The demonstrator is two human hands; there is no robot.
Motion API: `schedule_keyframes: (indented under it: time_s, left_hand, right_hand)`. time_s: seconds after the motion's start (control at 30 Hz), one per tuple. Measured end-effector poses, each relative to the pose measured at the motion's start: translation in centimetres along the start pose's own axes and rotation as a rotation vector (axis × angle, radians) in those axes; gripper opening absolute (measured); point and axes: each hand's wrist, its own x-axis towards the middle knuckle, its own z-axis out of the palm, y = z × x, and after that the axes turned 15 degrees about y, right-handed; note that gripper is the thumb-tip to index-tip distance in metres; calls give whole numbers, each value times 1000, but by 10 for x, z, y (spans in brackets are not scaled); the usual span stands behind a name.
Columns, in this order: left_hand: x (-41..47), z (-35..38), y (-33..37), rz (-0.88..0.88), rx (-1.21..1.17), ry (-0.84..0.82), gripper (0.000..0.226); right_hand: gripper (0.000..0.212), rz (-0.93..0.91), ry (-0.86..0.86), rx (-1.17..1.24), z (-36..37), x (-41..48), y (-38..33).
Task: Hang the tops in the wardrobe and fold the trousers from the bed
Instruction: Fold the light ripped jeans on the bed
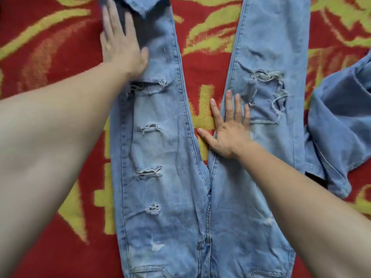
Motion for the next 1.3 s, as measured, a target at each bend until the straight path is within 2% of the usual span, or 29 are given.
schedule_keyframes:
  time_s: [0.1, 0.23, 0.37, 0.43, 0.5, 0.57, 0.6, 0.67, 0.73, 0.83, 0.93, 1.0, 1.07, 1.17, 1.23, 1.3]
  left_hand:
    - [14, -10, 6, 31, -28, 24, 75]
    - [0, -16, 18, 20, -80, -57, 65]
    - [-78, -17, 45, -113, -183, -93, 63]
    - [-138, -18, 66, -167, -223, -96, 63]
    - [-197, -20, 91, -186, -252, -115, 65]
    - [-250, -27, 117, -191, -291, -130, 65]
    - [-274, -32, 130, -187, -322, -138, 64]
    - [-319, -43, 157, -140, -374, -138, 58]
    - [-358, -55, 184, -64, -403, -109, 47]
    - [-401, -68, 228, 38, -508, -127, 22]
    - [-428, -74, 271, 28, -549, -360, 40]
    - [-441, -75, 294, 26, -435, -523, 58]
    - [-449, -75, 305, 43, -323, -618, 66]
    - [-457, -69, 304, 40, -295, -636, 43]
    - [-460, -70, 296, 23, -313, -657, 30]
    - [-460, -74, 284, -13, -366, -671, 26]
  right_hand:
    - [95, -2, -34, 21, -5, 1, 1]
    - [95, 0, -96, 38, -10, 5, 2]
    - [92, -23, -171, 118, -24, 9, 5]
    - [84, -38, -186, 222, -35, 10, 11]
    - [58, 22, -64, 476, -47, 3, 22]
    - [32, 194, 202, 694, -58, -18, 39]
    - [28, 310, 306, 731, -64, -33, 51]
    - [24, 523, 369, 724, -70, -69, 79]
    - [23, 673, 306, 759, -71, -103, 109]
    - [28, 741, 185, 807, -73, -145, 151]
    - [39, 717, -66, 723, -71, -169, 176]
    - [47, 634, -175, 597, -70, -178, 185]
    - [37, 598, -192, 659, -71, -182, 185]
    - [12, 594, -127, 776, -69, -185, 173]
    - [8, 632, -84, 808, -68, -186, 165]
    - [5, 643, -57, 817, -70, -188, 157]
